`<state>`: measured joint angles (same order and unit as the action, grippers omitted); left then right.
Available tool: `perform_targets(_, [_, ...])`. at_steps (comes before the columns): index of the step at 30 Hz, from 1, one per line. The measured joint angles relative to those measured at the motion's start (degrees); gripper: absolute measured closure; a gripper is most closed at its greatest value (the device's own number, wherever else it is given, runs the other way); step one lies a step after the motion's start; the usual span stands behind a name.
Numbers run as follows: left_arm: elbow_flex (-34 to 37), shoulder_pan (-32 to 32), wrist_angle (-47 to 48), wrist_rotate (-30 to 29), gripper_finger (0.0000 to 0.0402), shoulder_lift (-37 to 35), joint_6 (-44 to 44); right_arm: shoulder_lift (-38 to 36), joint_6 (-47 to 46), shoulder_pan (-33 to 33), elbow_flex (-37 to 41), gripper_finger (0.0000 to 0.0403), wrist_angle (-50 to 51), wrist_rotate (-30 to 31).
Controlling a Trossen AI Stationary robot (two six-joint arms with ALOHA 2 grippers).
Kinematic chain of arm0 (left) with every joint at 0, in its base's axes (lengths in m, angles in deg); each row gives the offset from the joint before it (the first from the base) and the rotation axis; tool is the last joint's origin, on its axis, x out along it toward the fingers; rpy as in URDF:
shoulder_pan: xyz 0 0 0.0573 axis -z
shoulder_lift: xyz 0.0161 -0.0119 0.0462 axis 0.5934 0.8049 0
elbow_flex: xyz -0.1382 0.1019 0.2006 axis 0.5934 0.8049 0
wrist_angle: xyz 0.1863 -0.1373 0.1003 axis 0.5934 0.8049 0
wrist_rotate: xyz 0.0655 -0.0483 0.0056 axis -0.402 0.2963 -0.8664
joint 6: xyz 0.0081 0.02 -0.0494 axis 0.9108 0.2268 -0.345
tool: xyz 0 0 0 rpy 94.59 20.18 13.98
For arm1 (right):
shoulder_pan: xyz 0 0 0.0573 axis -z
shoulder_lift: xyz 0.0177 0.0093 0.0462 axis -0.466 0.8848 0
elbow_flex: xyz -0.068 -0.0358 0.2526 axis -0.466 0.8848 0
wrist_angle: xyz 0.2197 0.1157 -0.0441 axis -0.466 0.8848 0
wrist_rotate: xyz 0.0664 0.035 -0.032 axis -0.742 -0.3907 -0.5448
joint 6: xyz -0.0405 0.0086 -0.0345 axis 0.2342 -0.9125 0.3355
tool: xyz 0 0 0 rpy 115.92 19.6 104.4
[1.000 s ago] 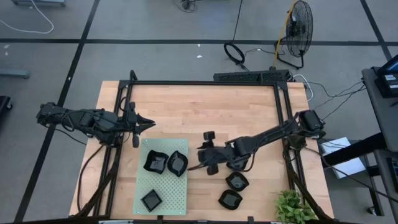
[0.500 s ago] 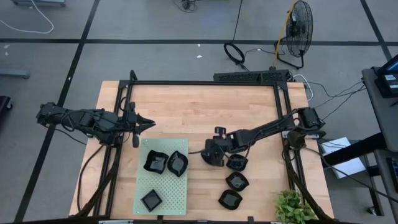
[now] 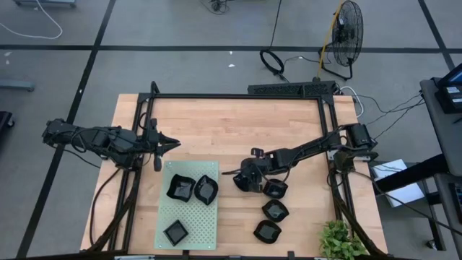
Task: Pick & Place Mini shaped plates
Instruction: Stack the leaf shaped plate on top of the other leaf shaped plate on the shelf
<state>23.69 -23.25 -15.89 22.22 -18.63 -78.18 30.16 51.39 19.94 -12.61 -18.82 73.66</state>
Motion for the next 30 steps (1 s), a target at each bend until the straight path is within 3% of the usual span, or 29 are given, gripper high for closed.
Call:
perform_targets(19, [0.0, 0.0, 0.0, 0.0, 0.0355, 0.0, 0.0, 0.1, -1.4, 0.0, 0.0, 0.0284, 0.1, 0.0])
perform_targets(30, [0.0, 0.0, 0.0, 0.0, 0.0355, 0.0, 0.0, 0.0, -1.5, 0.0, 2.2, 0.0391, -0.9, -0.1])
